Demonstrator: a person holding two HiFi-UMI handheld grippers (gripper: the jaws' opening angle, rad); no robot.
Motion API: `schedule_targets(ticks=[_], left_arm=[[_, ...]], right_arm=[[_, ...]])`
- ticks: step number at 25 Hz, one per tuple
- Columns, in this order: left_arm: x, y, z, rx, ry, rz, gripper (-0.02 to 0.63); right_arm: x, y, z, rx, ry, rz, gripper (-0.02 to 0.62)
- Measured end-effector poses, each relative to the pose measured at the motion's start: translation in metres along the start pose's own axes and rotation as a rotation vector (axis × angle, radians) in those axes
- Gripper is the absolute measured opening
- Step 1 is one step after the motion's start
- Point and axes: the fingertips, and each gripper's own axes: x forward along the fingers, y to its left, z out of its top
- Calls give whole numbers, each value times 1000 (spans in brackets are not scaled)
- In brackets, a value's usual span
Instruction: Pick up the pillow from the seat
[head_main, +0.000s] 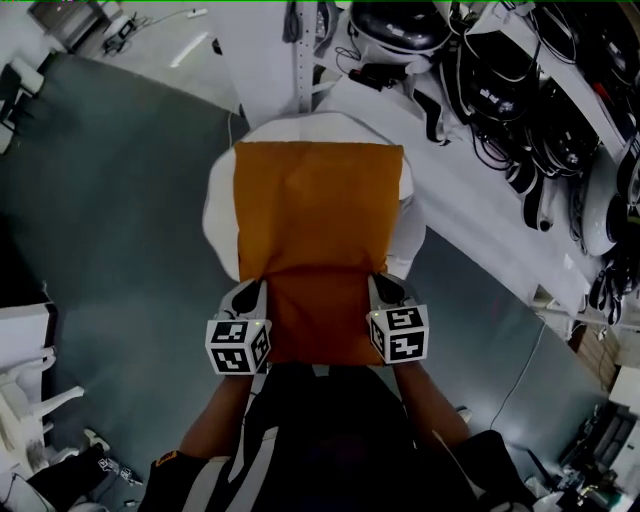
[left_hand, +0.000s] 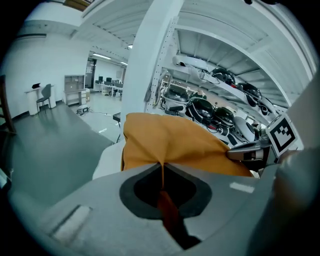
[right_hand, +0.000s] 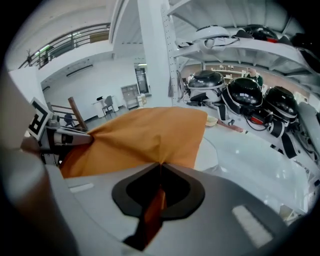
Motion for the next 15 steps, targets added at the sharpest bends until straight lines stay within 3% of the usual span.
schedule_targets(ticks=[6, 15], left_arm=[[-36, -36, 6, -28, -79, 44, 5], [-91, -75, 14, -9, -187, 95, 6]], right_arm=[[-39, -10, 7, -49, -65, 47, 11], [-97, -9, 13, -109, -156, 89, 11]])
